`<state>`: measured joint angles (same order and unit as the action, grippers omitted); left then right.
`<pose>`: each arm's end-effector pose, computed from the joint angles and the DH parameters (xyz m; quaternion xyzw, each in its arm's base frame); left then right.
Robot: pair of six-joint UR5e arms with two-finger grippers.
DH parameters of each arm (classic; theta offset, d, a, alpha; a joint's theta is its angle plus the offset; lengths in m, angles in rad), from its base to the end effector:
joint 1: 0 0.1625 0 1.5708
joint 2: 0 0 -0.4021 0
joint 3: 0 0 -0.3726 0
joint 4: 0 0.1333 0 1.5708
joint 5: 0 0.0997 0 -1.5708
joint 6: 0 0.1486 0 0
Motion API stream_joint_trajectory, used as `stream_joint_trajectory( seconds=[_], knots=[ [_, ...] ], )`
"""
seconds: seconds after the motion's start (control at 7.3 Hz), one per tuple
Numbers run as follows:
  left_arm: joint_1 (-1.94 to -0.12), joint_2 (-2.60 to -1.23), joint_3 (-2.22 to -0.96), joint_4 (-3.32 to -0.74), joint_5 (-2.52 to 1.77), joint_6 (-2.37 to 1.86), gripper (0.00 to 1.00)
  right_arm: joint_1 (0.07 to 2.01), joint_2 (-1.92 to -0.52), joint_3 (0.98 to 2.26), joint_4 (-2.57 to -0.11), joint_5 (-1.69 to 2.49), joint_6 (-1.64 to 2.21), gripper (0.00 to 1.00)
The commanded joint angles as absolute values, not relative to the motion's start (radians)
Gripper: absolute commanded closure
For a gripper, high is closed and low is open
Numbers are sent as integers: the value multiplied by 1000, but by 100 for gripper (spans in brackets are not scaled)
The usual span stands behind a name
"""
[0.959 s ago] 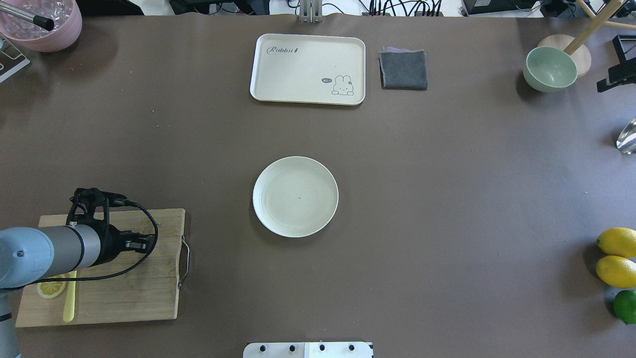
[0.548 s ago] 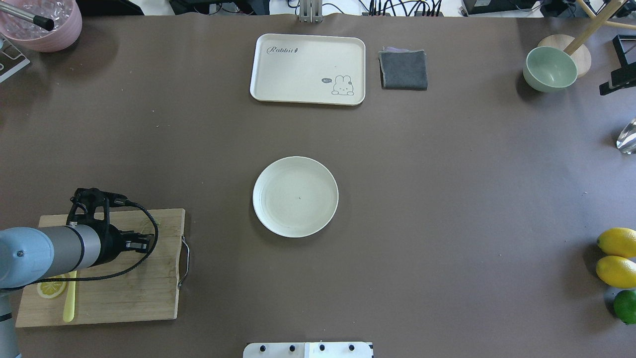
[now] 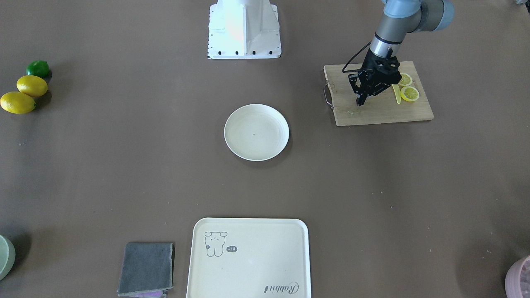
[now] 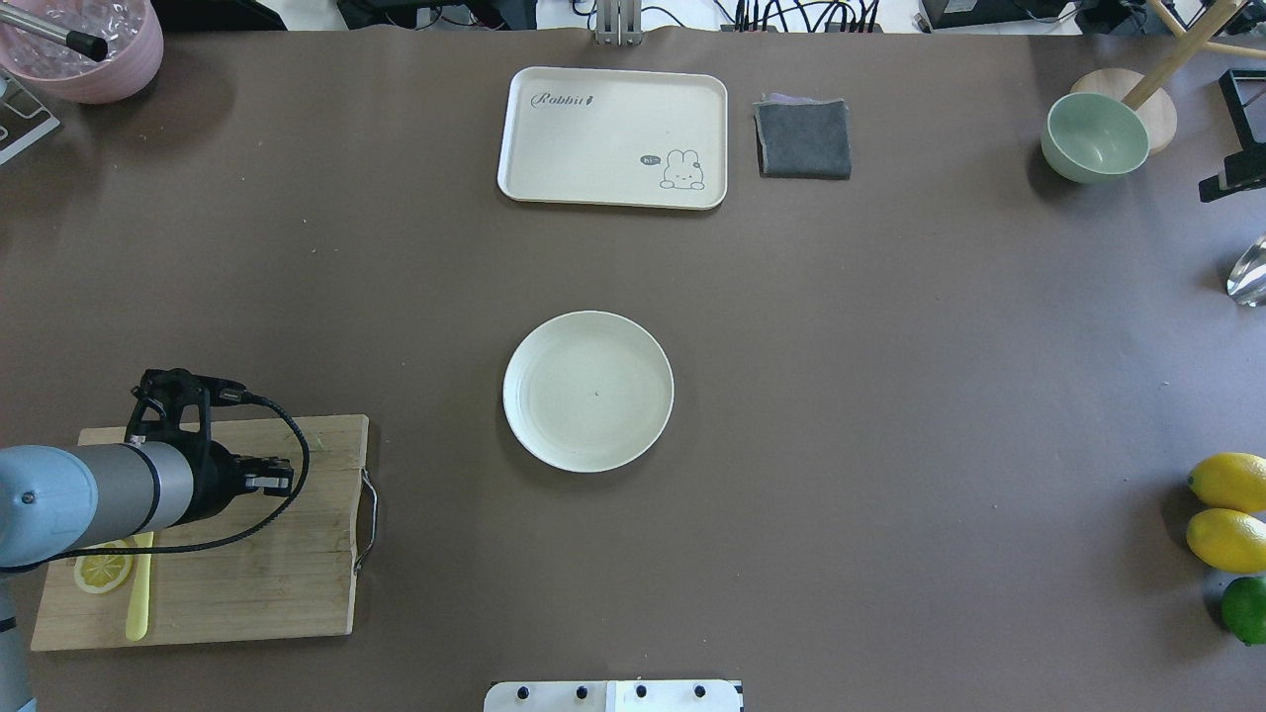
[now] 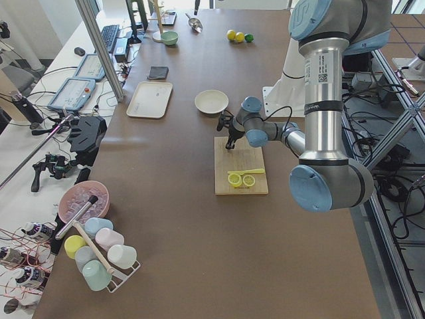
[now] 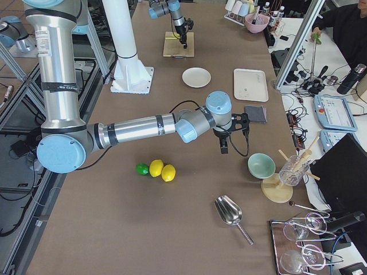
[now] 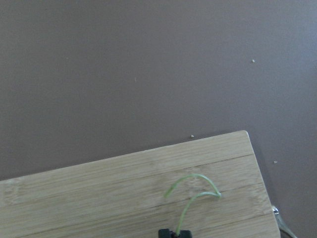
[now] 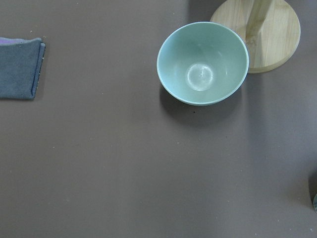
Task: Place red cherry on plate
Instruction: 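Lift the cherry with the left gripper and carry it over the plate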
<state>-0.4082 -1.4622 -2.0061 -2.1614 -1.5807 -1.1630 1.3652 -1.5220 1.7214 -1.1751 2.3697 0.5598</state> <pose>0.3955 -0.3147 0.4538 0.1716 0.4082 0.0020 0.8966 -0.0810 -0.5199 0.5203 0.1117 -0.4458 0.0429 0.8871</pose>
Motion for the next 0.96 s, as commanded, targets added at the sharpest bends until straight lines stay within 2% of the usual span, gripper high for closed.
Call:
stream_joint_trajectory(
  seconds=[0.0,0.14,0.41,0.82],
  knots=[
    [-525,-1474,-2035,-2155,-1671,-1157,100,1365,-1523,1720,-1178,2373,560,0],
    [-608,-1497,-2042,-2154,-1745,-1154,100,1365,-1523,1721,-1183,2378,560,0],
    [-626,-1627,-2031,-2108,-1766,-1154,100,1367,-1523,1724,-1184,2387,560,0],
    [-577,-2002,-1965,-1815,-1755,-1173,100,1368,-1528,1730,-1184,2387,560,0]
  ],
)
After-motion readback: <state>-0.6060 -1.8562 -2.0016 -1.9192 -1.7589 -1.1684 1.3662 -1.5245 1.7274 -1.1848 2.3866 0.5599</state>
